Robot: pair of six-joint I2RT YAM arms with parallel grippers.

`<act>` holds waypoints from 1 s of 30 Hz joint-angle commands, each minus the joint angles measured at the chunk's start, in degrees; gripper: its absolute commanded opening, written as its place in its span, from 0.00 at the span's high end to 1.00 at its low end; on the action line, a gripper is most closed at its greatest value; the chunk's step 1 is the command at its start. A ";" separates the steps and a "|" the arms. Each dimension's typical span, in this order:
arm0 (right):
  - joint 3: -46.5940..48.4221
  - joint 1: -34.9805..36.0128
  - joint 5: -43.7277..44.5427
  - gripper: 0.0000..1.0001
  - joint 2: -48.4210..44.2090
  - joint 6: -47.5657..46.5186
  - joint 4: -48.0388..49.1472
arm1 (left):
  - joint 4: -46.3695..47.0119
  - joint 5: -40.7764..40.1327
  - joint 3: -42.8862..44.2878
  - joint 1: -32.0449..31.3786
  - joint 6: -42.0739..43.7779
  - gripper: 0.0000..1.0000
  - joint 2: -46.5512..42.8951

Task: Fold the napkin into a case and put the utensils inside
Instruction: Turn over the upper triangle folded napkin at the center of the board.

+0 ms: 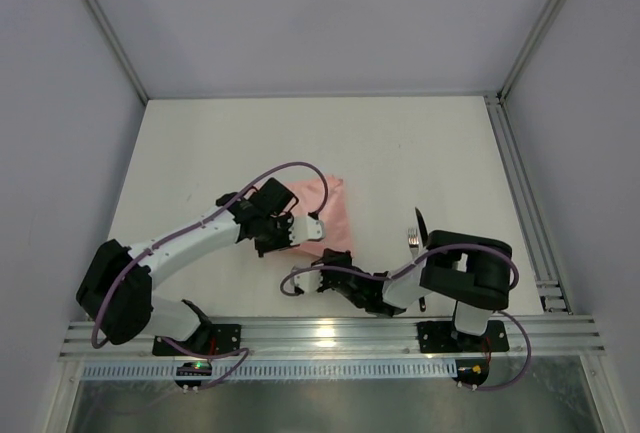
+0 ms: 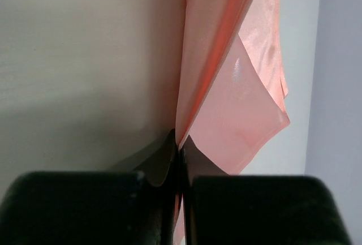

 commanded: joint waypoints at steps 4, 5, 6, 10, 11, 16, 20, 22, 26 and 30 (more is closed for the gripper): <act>1.36 -0.91 -4.00 0.96 -8.38 8.80 -9.23 | -1.58 4.00 -0.48 0.83 0.56 0.96 -2.05; 1.53 -1.08 -4.62 0.96 -9.27 9.41 -11.33 | -1.84 4.62 -0.74 0.83 0.56 0.93 -2.14; 1.79 -1.26 -5.32 0.96 -9.88 10.55 -12.57 | -2.11 5.24 -0.65 1.00 0.56 0.83 -2.49; 5.04 -3.36 -11.12 0.96 -12.26 13.55 -21.09 | -5.27 9.45 1.27 2.49 -0.22 0.58 -3.98; 5.57 -3.80 -14.53 0.96 -13.13 13.90 -24.50 | -7.45 11.29 2.93 3.63 -0.49 0.55 -4.25; 9.35 -7.23 -22.98 0.96 -16.04 17.14 -34.27 | -14.93 16.75 8.30 8.11 -1.02 0.48 -7.05; 12.86 -11.36 -35.44 0.96 -16.92 20.49 -39.91 | -18.45 18.34 10.33 12.67 -2.59 0.48 -10.13; 15.24 -14.25 -38.71 0.96 -16.66 21.46 -42.71 | -18.64 18.52 10.86 14.70 -3.56 0.48 -11.27; 19.10 -19.18 -47.68 0.96 -14.29 22.69 -47.21 | -11.36 18.68 10.07 17.79 -9.62 0.48 -13.04; 20.87 -22.70 -54.88 0.96 -11.39 24.97 -47.04 | -1.00 28.94 5.77 17.79 -10.69 0.45 -12.25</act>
